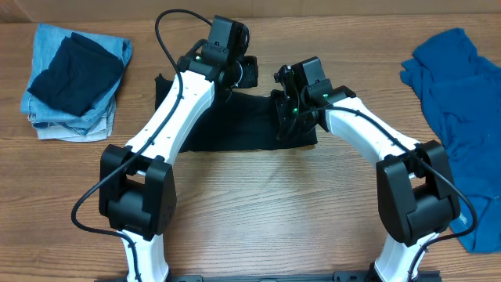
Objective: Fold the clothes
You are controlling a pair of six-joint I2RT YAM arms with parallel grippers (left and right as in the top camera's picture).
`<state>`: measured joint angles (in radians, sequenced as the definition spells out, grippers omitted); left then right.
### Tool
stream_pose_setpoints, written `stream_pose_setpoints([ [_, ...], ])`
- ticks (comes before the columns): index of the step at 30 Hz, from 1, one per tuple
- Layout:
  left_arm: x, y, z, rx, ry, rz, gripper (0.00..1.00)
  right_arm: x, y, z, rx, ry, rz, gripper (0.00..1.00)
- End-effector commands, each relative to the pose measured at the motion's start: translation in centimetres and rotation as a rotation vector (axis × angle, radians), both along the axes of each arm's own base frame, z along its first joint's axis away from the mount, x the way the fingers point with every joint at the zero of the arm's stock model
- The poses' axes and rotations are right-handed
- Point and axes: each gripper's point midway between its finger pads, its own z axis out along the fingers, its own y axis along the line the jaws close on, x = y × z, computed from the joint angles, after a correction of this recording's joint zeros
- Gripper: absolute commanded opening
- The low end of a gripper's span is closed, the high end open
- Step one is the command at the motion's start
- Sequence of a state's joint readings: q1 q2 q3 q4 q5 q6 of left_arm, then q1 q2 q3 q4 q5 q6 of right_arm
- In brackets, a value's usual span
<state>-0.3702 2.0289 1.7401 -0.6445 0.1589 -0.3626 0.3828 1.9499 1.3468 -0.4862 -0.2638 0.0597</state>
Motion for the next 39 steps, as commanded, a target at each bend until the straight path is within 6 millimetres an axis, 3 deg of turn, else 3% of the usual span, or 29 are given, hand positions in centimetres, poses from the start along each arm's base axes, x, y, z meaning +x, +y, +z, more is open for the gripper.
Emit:
stream_pose_setpoints([
  [1,0.2,0.9,2.2,0.007,-0.045,0.005,0.16,-0.1,1.1,0.6,0.065,0.023,-0.03,0.04],
  [4,0.2,0.9,2.1,0.009,-0.04,0.005,0.16,0.0,1.1,0.6,0.074,0.03,-0.049,0.05],
  [8,0.1,0.9,2.0,0.01,-0.035,0.006,0.25,0.0,1.6,0.9,0.1,0.032,-0.043,0.07],
  [10,-0.1,1.0,1.9,0.014,-0.026,0.005,0.27,-0.1,1.8,1.0,0.112,0.038,-0.038,0.39],
  [11,-0.1,1.0,1.8,0.017,-0.026,0.002,0.28,-0.3,2.1,1.1,0.128,0.044,-0.028,0.49],
  [14,-0.1,1.0,1.9,0.018,-0.029,0.001,0.28,-1.1,3.4,1.7,0.207,0.082,0.015,0.62],
  [16,-0.1,1.0,1.9,0.018,-0.029,0.0,0.28,-1.9,5.0,3.0,0.305,0.104,0.085,0.65],
  [20,-0.1,1.0,1.9,0.018,-0.029,0.0,0.28,-2.2,5.1,5.0,0.412,0.138,0.131,0.64],
  [26,-0.6,0.2,1.9,-0.016,-0.014,-0.029,0.2,0.1,-0.5,8.8,0.411,0.028,0.051,0.59],
  [28,-1.3,-1.1,2.0,-0.058,0.006,-0.07,0.18,0.8,-2.1,8.7,0.385,0.019,0.004,0.59],
  [30,-2.2,-2.8,1.5,-0.065,0.022,-0.107,0.12,1.3,-4.6,6.5,0.239,0.031,-0.106,0.59],
  [32,-3.2,-4.6,0.1,-0.049,0.046,-0.145,0.07,1.2,-6.4,5.0,0.131,0.05,-0.174,0.56],
  [36,-4.6,-6.8,-6.1,0.072,0.121,-0.169,0.08,0.2,-7.2,4.1,0.076,0.082,-0.167,0.36],
  [39,-5.4,-6.3,-9.1,0.119,0.196,-0.166,0.07,-0.2,-7.3,3.8,0.044,0.08,-0.128,0.24],
])
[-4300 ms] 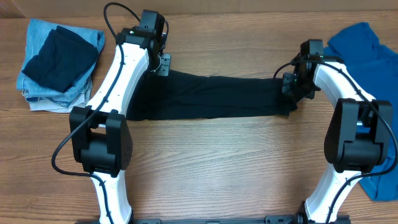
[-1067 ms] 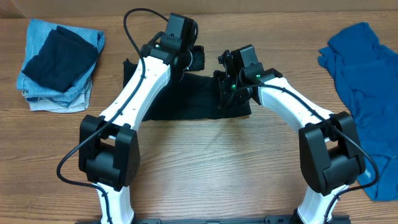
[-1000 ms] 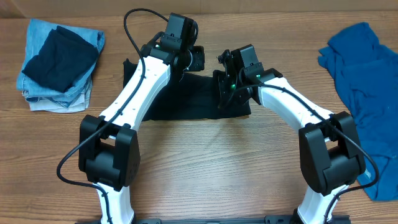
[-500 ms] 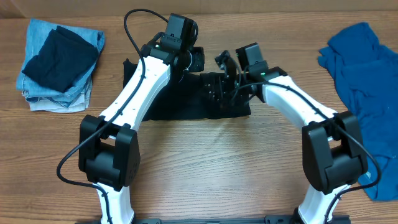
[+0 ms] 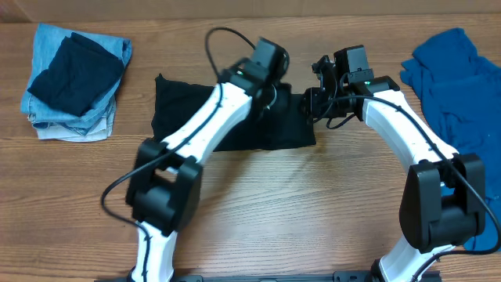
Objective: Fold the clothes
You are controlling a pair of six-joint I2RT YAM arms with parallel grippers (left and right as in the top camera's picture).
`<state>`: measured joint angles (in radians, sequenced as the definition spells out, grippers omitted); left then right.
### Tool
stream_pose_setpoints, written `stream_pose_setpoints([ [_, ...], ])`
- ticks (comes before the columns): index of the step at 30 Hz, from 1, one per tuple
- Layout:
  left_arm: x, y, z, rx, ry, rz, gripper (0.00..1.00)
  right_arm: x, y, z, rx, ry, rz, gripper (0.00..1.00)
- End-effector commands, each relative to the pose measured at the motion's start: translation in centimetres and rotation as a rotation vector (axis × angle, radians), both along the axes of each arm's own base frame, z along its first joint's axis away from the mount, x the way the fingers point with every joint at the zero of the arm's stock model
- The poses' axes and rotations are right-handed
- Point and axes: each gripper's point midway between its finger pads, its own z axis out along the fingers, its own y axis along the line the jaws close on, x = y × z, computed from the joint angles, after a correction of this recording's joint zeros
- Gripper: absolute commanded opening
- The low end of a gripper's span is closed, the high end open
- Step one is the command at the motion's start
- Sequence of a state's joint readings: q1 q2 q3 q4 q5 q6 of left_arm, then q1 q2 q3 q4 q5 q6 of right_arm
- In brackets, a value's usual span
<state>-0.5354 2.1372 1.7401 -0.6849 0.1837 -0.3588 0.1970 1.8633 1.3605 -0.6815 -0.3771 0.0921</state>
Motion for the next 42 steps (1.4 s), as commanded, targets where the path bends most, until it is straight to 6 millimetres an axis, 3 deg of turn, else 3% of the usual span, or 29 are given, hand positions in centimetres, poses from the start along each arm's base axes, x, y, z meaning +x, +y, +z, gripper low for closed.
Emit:
stream_pose_setpoints([
  [1,-0.1,1.8,-3.3,0.096,0.049,0.021,0.07,0.3,-0.4,0.7,-0.049,-0.053,0.027,0.24],
  [4,0.2,3.1,-3.6,0.145,0.041,0.05,0.1,-0.3,-0.6,-0.7,-0.06,-0.04,0.042,0.24],
  [8,0.1,3.3,-4.0,0.157,0.051,0.052,0.11,-1.2,-0.7,-3.6,-0.063,-0.023,0.043,0.24],
  [12,-0.2,3.4,-5.8,0.175,0.082,0.049,0.12,-2.2,-1.0,-6.0,-0.062,-0.025,0.042,0.24],
  [16,-1.0,3.7,-9.5,0.209,0.153,0.042,0.12,-2.4,-1.0,-6.8,-0.059,-0.044,0.041,0.24],
  [19,-0.9,3.6,-9.5,0.204,0.149,0.042,0.11,-2.3,-1.0,-6.7,-0.059,-0.049,0.041,0.23],
  [21,-0.3,2.9,-8.2,0.168,0.125,0.036,0.07,-2.2,-1.0,-6.7,-0.057,-0.052,0.041,0.23],
  [24,1.9,1.2,-1.4,0.069,-0.003,0.032,0.08,-1.9,-0.8,-6.4,-0.05,-0.067,0.043,0.23],
  [26,2.5,0.8,2.3,0.031,-0.067,0.034,0.09,-2.0,-0.8,-6.5,-0.051,-0.063,0.043,0.23],
  [27,2.3,1.0,3.2,0.027,-0.073,0.035,0.09,-2.0,-0.8,-6.5,-0.051,-0.063,0.043,0.23],
  [29,0.5,1.8,2.2,0.072,0.004,0.029,0.1,-1.9,-0.8,-6.5,-0.052,-0.065,0.043,0.23],
  [34,-3.6,3.1,-3.1,0.185,0.191,0.004,0.12,-1.7,-0.9,-6.4,-0.054,-0.076,0.04,0.23],
  [37,-4.6,3.7,-6.3,0.231,0.273,0.008,0.12,-1.4,-1.1,-6.4,-0.069,-0.087,0.032,0.23],
  [38,-5.2,3.7,-8.2,0.242,0.323,0.007,0.11,-1.0,-1.0,-6.1,-0.066,-0.101,0.032,0.23],
  [40,-6.1,3.4,-10.0,0.228,0.385,-0.004,0.09,0.0,-0.8,-4.7,-0.06,-0.125,0.031,0.22],
  [42,-6.0,3.4,-10.2,0.212,0.4,0.001,0.08,1.7,-0.5,-2.4,-0.053,-0.164,0.029,0.19],
])
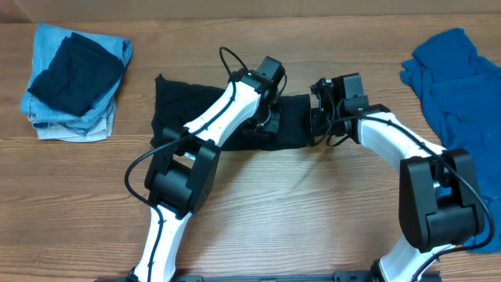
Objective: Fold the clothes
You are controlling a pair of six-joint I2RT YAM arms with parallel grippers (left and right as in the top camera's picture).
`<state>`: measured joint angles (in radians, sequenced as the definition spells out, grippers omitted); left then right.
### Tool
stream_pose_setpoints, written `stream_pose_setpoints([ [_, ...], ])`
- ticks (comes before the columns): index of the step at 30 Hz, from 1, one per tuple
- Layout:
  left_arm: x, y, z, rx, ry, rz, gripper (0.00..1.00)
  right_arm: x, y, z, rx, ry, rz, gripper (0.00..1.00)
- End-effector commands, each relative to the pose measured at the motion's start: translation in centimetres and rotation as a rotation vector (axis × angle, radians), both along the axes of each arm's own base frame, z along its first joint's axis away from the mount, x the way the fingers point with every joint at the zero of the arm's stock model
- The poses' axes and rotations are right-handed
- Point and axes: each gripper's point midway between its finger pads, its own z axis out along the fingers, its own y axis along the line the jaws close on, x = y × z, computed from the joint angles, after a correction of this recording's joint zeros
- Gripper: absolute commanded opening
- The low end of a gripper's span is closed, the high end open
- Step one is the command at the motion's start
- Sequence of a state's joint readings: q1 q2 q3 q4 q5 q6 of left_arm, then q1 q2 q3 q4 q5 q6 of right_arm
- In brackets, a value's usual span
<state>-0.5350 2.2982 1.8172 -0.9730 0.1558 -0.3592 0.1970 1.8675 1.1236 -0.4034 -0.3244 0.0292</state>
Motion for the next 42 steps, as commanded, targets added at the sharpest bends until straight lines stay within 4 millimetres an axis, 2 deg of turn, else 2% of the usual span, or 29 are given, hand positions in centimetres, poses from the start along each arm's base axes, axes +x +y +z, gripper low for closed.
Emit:
stream_pose_setpoints([
  [1,-1.4,0.1,-2.8,-0.008,0.095,0.003,0.09,3.4,0.7,3.9,0.013,-0.117,0.003,0.18],
  [5,-1.4,0.1,-2.8,-0.009,0.097,0.003,0.09,5.1,1.0,5.1,0.024,-0.209,0.011,0.14],
  [7,-1.5,0.1,-2.8,-0.012,0.098,0.003,0.09,5.2,1.1,4.7,0.018,-0.21,0.019,0.14],
  [9,-1.5,0.0,-2.7,-0.015,0.1,0.002,0.11,5.0,1.1,2.7,0.012,-0.168,0.021,0.14],
  [12,-1.5,0.0,-2.7,-0.018,0.101,0.002,0.13,4.4,1.2,-2.0,0.007,-0.076,0.03,0.14],
  [14,-1.3,-0.3,-2.5,-0.027,0.095,0.001,0.14,4.2,1.2,-3.6,0.003,-0.047,0.029,0.13],
  [16,-0.8,-0.6,-2.0,-0.036,0.078,-0.004,0.15,4.5,1.2,-2.9,0.005,-0.059,0.027,0.12],
  [19,1.4,-1.4,0.5,-0.063,0.003,-0.02,0.18,5.6,1.5,0.2,0.016,-0.099,0.03,0.15],
  [20,2.5,-1.4,1.9,-0.058,-0.035,-0.015,0.19,6.2,1.6,1.9,0.02,-0.119,0.03,0.22],
  [21,4.0,-1.3,4.0,-0.042,-0.094,-0.009,0.19,6.8,1.7,4.2,0.025,-0.149,0.03,0.26],
  [22,4.9,-1.2,5.6,-0.037,-0.131,-0.013,0.2,7.0,1.8,5.5,0.028,-0.163,0.03,0.32],
  [23,6.1,-1.1,7.7,-0.032,-0.183,-0.015,0.21,7.2,1.8,7.2,0.031,-0.179,0.029,0.33],
  [25,7.3,-0.7,10.0,-0.013,-0.244,-0.001,0.26,7.0,1.7,8.5,0.029,-0.178,0.028,0.38],
  [27,7.8,-0.1,10.7,0.022,-0.278,-0.006,0.34,5.7,1.4,8.0,0.015,-0.119,0.027,0.45],
  [31,7.3,1.1,8.8,0.086,-0.253,-0.002,0.33,3.9,-0.2,5.2,-0.074,-0.001,-0.004,0.45],
  [33,7.2,1.2,6.4,0.095,-0.243,-0.003,0.33,3.3,-0.5,3.8,-0.091,0.029,-0.004,0.45],
  [35,7.3,1.5,4.0,0.113,-0.25,0.002,0.33,3.1,-0.5,3.4,-0.092,0.037,-0.004,0.46],
  [38,7.3,1.8,2.4,0.115,-0.253,0.005,0.31,2.9,-0.6,3.3,-0.093,0.043,-0.004,0.46],
  [40,8.7,1.6,4.4,0.093,-0.297,0.012,0.3,2.9,-0.6,3.3,-0.093,0.042,-0.004,0.47],
  [41,9.9,1.7,7.6,0.072,-0.34,0.03,0.33,2.8,-0.6,3.3,-0.094,0.046,-0.004,0.5],
  [42,10.4,2.0,9.3,0.065,-0.357,0.04,0.35,2.8,-0.6,3.3,-0.094,0.049,-0.003,0.52],
])
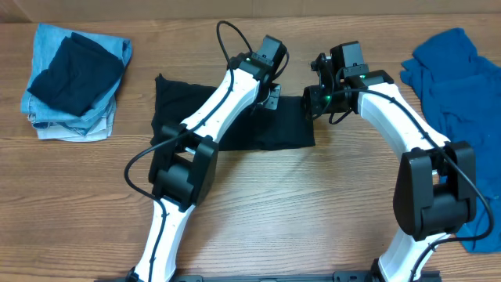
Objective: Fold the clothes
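Note:
A black garment (235,129) lies flat on the wooden table in the middle, roughly rectangular. My left arm reaches across it, and the left gripper (272,97) is low over the cloth's upper right part. The right gripper (312,104) sits at the garment's right edge near its top corner. Both pairs of fingers point down and are hidden by the wrists, so their state does not show. A stack of folded clothes (74,78), light blue with a dark navy piece on top, rests at the far left. A crumpled blue garment (462,110) lies at the far right.
The table's back edge (156,19) runs just behind the folded stack and the arms. Both arm bases stand at the near edge, the left arm (176,168) and the right arm (434,188).
The right gripper has moved from the garment's lower right edge up to its upper right edge. The left gripper has shifted slightly up. The black garment's outline looks the same.
First the left gripper was behind the garment's top edge and the right one on its right part. Then both stood near the upper right. Later both were lower on the right side, and now both are back at the upper right.

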You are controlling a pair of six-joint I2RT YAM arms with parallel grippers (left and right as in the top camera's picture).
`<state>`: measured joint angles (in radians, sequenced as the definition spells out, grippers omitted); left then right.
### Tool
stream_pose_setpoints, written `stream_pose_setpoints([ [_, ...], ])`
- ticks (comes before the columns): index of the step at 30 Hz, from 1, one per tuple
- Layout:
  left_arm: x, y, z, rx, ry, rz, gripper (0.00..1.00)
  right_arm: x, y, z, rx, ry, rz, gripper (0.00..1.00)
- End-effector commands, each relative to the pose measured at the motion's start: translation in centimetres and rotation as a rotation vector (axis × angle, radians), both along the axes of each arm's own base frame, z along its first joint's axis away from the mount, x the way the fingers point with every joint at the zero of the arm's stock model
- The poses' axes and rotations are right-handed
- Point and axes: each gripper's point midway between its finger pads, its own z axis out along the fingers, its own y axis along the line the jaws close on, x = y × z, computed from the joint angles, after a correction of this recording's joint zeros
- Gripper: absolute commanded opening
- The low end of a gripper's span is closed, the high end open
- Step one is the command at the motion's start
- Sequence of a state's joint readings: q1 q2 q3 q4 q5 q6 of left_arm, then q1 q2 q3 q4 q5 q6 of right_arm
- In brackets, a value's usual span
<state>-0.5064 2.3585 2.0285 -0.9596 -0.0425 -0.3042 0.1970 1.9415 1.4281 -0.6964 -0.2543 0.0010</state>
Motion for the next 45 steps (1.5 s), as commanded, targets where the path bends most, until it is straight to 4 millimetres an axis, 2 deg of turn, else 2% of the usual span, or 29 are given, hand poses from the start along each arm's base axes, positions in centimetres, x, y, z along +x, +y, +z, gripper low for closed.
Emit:
stream_pose_setpoints([
  [1,3.4,1.1,7.6,-0.037,-0.126,0.028,0.37,-0.3,0.0,-0.5,-0.011,0.015,0.002,0.54],
  [3,3.9,2.7,9.5,-0.039,-0.132,0.059,0.45,-0.9,-0.1,-0.8,-0.016,0.038,0.003,0.6],
  [4,4.0,4.5,9.5,-0.027,-0.11,0.089,0.52,-1.3,-0.4,-1.0,-0.027,0.059,0.0,0.65],
  [7,3.6,8.7,8.7,-0.015,-0.028,0.171,0.53,-1.3,-1.1,-1.2,-0.067,0.058,-0.011,0.66],
  [9,3.5,10.7,8.5,-0.031,0.008,0.207,0.53,-1.1,-1.0,-1.5,-0.067,0.053,-0.009,0.66],
  [11,3.7,11.8,8.4,-0.028,0.014,0.227,0.53,-1.1,-1.0,-2.4,-0.07,0.067,-0.008,0.66],
  [13,3.8,12.5,8.4,-0.025,0.016,0.239,0.53,-1.4,-1.0,-4.5,-0.078,0.117,-0.006,0.65],
  [16,3.8,13.1,8.4,-0.02,0.018,0.244,0.54,-2.2,-0.9,-7.6,-0.082,0.192,0.001,0.62],
  [23,3.6,13.9,8.3,-0.004,0.03,0.256,0.56,-2.9,0.6,-8.2,0.007,0.219,0.033,0.6],
  [25,3.5,14.1,8.3,0.01,0.031,0.26,0.56,-3.6,2.1,-7.6,0.101,0.248,0.063,0.52],
  [29,3.3,14.2,8.2,0.012,0.037,0.26,0.56,-3.9,1.8,-7.8,0.088,0.266,0.056,0.5],
  [30,3.3,14.2,8.2,0.013,0.04,0.26,0.56,-3.9,1.8,-7.8,0.088,0.266,0.055,0.44],
  [31,3.2,14.2,8.2,0.013,0.041,0.261,0.55,-3.9,1.8,-7.8,0.088,0.265,0.055,0.29],
  [33,3.2,14.3,8.2,0.013,0.042,0.261,0.52,-3.9,1.8,-7.8,0.089,0.262,0.055,0.12],
  [36,3.2,14.3,8.2,0.013,0.043,0.261,0.5,-3.8,1.8,-7.8,0.088,0.261,0.055,0.12],
  [38,3.2,14.3,8.2,0.013,0.043,0.261,0.46,-3.8,1.7,-7.8,0.082,0.26,0.052,0.04],
  [39,3.2,14.3,8.2,0.013,0.043,0.261,0.43,-3.7,1.7,-7.8,0.082,0.258,0.051,0.04],
  [42,3.1,14.3,8.2,0.019,0.046,0.243,0.41,-2.5,-0.6,-6.8,0.09,0.255,-0.007,0.04],
  [45,2.7,14.2,8.1,0.018,0.066,0.241,0.4,-1.5,-4.2,-6.6,0.1,0.255,-0.091,0.04],
])
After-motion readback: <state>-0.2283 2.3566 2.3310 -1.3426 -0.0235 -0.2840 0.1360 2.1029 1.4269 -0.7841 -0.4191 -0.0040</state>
